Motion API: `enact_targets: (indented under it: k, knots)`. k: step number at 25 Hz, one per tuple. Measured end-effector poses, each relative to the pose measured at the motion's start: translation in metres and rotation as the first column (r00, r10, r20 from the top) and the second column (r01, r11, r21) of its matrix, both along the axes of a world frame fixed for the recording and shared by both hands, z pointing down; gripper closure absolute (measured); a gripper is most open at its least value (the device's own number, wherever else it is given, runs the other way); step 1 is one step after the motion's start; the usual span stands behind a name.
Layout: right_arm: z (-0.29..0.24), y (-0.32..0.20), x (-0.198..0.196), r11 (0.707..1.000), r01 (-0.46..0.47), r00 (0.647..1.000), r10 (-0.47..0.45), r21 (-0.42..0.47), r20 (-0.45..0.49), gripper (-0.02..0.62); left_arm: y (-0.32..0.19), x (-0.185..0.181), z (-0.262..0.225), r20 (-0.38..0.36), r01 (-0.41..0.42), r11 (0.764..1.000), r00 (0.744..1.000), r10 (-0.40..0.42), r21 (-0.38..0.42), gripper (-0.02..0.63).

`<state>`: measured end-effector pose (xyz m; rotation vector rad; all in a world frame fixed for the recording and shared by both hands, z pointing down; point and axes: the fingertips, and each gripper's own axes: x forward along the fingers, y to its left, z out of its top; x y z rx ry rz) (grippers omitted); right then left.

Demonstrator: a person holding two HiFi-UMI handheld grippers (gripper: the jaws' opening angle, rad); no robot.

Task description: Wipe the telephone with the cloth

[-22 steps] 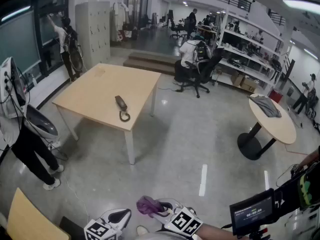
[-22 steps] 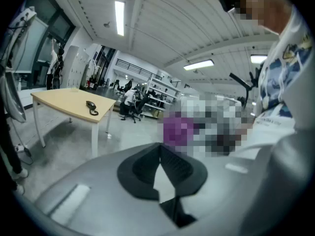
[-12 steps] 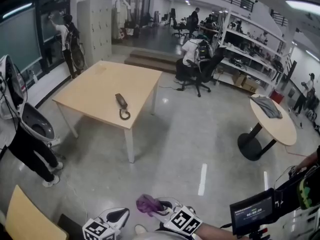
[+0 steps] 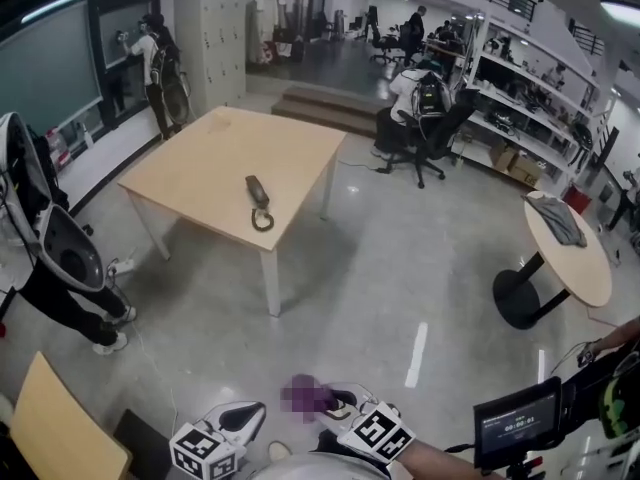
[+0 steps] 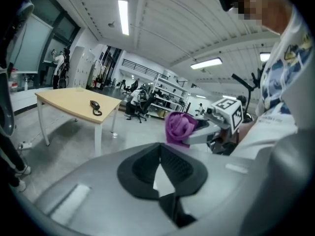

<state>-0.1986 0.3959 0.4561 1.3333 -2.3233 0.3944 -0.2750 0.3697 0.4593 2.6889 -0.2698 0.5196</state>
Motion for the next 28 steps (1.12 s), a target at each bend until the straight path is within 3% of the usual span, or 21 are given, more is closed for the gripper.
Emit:
enact_targets:
  k: [6, 19, 28]
  knots:
    - [0.003, -0.025, 0.039, 1.0, 0.004, 1.0, -0.004, -0.002, 0.013, 0.456, -0.026, 0.041, 0.005, 0.0, -0.002, 1.0, 1.0, 0.002, 0.014, 0.603]
    - [0.002, -0.056, 0.139, 0.998, 0.057, 0.997, -0.057, 0.005, 0.051, 0.456, -0.074, 0.13, -0.02, -0.013, 0.189, 0.981, 0.982, -0.188, 0.05, 0.603]
    - [0.007, -0.081, 0.178, 0.999, 0.03, 0.996, -0.028, -0.019, 0.084, 0.456, -0.107, 0.159, -0.02, 0.027, 0.201, 0.979, 0.979, -0.203, 0.045, 0.603]
